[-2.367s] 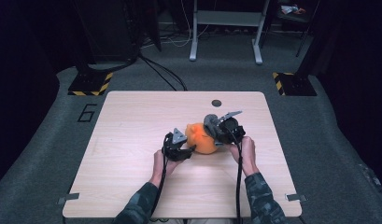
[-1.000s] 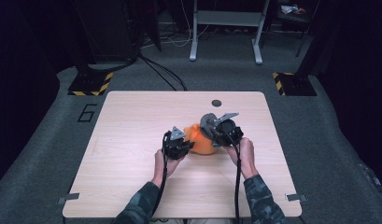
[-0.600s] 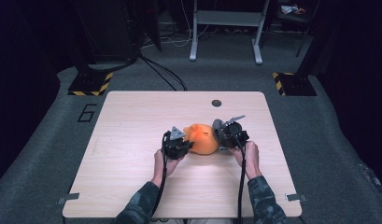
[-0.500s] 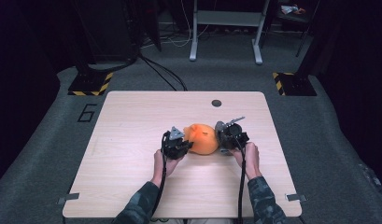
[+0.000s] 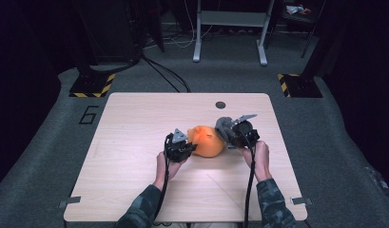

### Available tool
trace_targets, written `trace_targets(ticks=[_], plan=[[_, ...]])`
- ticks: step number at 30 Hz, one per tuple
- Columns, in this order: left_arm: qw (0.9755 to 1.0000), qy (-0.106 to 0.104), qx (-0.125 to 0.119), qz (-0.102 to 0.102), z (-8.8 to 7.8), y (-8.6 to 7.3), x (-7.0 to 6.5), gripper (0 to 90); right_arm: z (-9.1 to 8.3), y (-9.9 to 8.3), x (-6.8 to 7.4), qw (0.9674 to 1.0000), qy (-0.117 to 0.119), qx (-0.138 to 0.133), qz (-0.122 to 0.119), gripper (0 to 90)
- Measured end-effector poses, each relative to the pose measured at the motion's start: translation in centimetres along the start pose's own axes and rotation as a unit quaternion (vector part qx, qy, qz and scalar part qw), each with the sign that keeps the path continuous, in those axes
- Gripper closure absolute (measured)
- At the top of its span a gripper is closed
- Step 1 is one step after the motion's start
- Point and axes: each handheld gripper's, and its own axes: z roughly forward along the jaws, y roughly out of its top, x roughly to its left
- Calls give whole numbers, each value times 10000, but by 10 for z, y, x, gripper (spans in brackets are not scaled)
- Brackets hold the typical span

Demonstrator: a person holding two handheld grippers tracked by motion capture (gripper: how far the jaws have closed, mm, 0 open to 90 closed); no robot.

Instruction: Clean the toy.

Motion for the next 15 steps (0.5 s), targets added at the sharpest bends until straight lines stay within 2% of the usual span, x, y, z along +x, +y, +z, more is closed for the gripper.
trace_targets(ticks=[5,7,9,12,15], plan=[[9999,23,15,108,0,2,-3,824,-22,25,31,9978,70,-333,-569,693],[9999,18,14,124,0,3,-4,824,-23,33,45,9954,105,-381,-868,693],[9999,27,23,156,1,3,-5,824,-18,37,54,9939,74,-309,-1055,692],[9998,42,52,177,1,3,-4,824,-7,38,60,9933,3,-83,-1154,693],[9999,-5,29,128,1,2,-3,823,-3,35,57,9941,79,-105,-1075,693]])
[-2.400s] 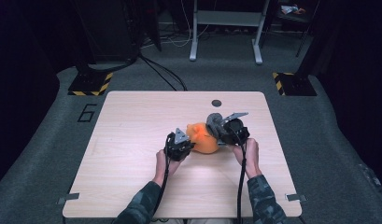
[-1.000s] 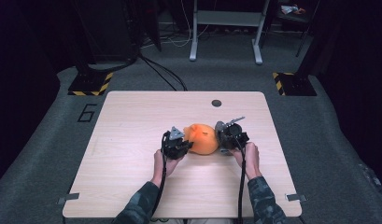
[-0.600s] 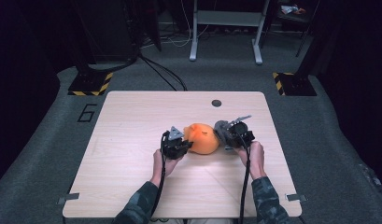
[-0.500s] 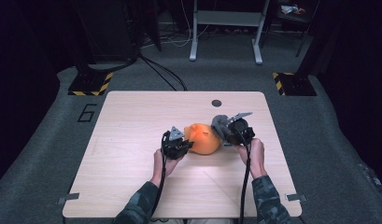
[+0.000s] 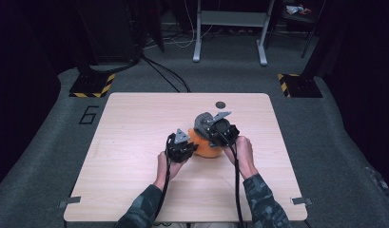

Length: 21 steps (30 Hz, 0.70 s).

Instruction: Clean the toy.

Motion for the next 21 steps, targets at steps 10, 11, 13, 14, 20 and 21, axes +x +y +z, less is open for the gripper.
trace_targets(ticks=[10,11,13,14,20,21], plan=[[10000,6,-19,-35,0,-1,1,823,7,-24,-19,9992,-7,169,369,693],[10000,7,-18,-36,1,-1,1,823,8,-27,-22,9989,-4,204,414,693],[10000,7,-14,-38,0,-1,1,823,11,-33,-25,9978,-4,301,585,693],[10000,-2,-15,-56,1,-1,1,823,14,-35,-28,9979,-15,296,581,693],[10000,-3,-15,-51,1,-2,2,822,26,-50,-37,9947,24,567,858,693],[10000,-23,10,-49,0,-1,2,822,29,-52,-38,9935,42,638,937,694]])
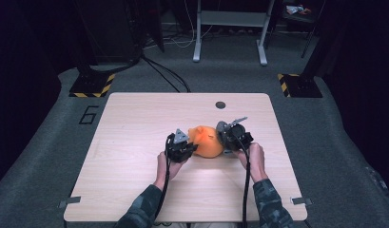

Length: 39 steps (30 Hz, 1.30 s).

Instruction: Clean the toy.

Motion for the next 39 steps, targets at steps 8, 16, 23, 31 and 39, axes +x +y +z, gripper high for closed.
trace_targets(ticks=[8,16,23,31,39], plan=[[10000,13,-55,-5,0,-1,0,821,28,-14,-11,9988,64,469,144,692],[10000,-19,-66,46,-1,0,0,819,-4,-9,-14,9998,-102,-38,138,692],[9998,-18,-72,182,-1,2,-4,817,-43,19,11,9965,-31,-755,-361,692],[9998,-21,-31,195,-1,2,-3,818,-37,36,40,9932,-120,-624,-978,691],[9999,-38,-28,138,-1,1,-2,818,-29,27,25,9960,-83,-508,-724,691]])
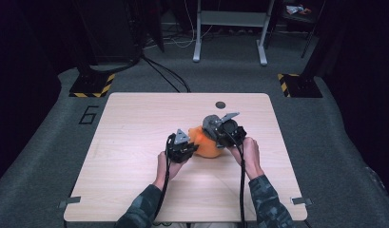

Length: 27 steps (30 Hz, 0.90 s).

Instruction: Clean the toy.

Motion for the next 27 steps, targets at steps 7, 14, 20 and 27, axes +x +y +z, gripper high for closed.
trace_targets(ticks=[7,14,20,27], plan=[[10000,23,-34,-13,1,0,0,817,9,-16,-12,9992,22,186,348,691],[10000,20,-33,-15,1,-1,0,818,25,-35,-21,9965,50,515,655,692],[10000,9,-39,-62,1,-2,2,818,48,-51,-27,9930,93,881,782,691],[10000,14,-12,-86,0,-3,4,817,59,-60,-30,9911,178,979,879,691]])
